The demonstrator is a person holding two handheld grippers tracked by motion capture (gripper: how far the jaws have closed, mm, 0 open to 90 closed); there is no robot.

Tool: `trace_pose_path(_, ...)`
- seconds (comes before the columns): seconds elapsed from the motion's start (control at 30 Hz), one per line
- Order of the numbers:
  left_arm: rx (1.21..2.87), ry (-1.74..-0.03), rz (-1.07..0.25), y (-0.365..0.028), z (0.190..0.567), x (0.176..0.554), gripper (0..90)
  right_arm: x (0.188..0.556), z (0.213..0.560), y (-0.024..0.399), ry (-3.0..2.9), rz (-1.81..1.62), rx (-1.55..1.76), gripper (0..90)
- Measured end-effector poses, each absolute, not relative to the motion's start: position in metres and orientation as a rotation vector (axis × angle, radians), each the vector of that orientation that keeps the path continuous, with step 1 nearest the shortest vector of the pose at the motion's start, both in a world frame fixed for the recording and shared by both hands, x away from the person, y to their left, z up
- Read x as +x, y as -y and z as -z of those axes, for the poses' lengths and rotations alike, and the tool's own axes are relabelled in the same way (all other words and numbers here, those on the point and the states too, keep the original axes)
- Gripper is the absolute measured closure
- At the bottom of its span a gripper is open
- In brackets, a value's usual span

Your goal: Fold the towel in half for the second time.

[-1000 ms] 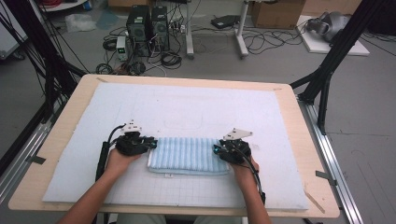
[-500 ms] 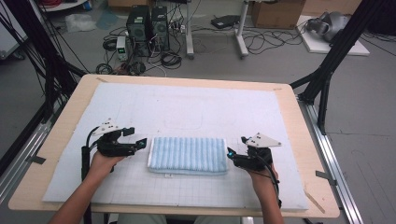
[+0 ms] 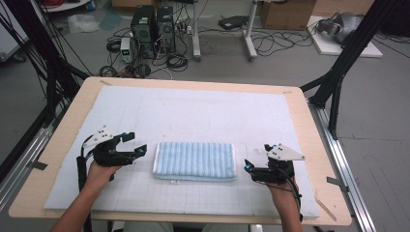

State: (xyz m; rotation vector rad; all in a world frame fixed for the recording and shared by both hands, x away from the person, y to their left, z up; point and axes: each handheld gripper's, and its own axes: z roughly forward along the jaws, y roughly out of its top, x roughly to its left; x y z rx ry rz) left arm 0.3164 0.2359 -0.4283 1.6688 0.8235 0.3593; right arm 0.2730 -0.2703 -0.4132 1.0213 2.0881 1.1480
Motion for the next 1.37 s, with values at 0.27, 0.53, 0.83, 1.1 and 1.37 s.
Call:
trace_pose_path(0.27, 1.685, -0.805, -0.373, -0.2319, 0.4277, 0.3125, 20.0, 0.2693, 0.41, 0.2779, -2.038, -1.163, 1.061, 11.2)
trace_pose_path(0.53, 1.693, -0.804, -0.373, -0.2316, 0.4285, 0.3102, 20.4, 0.2695, 0.4091, 0.2801, -2.014, -1.163, 1.077, 11.2)
trace_pose_path(0.83, 1.69, -0.809, -0.377, -0.233, 0.4284, 0.3103, 20.6, 0.2706, 0.4105, 0.2782, -2.02, -1.152, 1.074, 11.2)
trace_pose_path(1.1, 1.688, -0.815, -0.379, -0.2341, 0.4294, 0.3113, 20.9, 0.2707, 0.4104, 0.2786, -2.016, -1.154, 1.079, 11.2)
trace_pose_path(1.37, 1.69, -0.817, -0.379, -0.2341, 0.4299, 0.3121, 21.1, 0.2716, 0.4109, 0.2805, -2.011, -1.156, 1.079, 11.2)
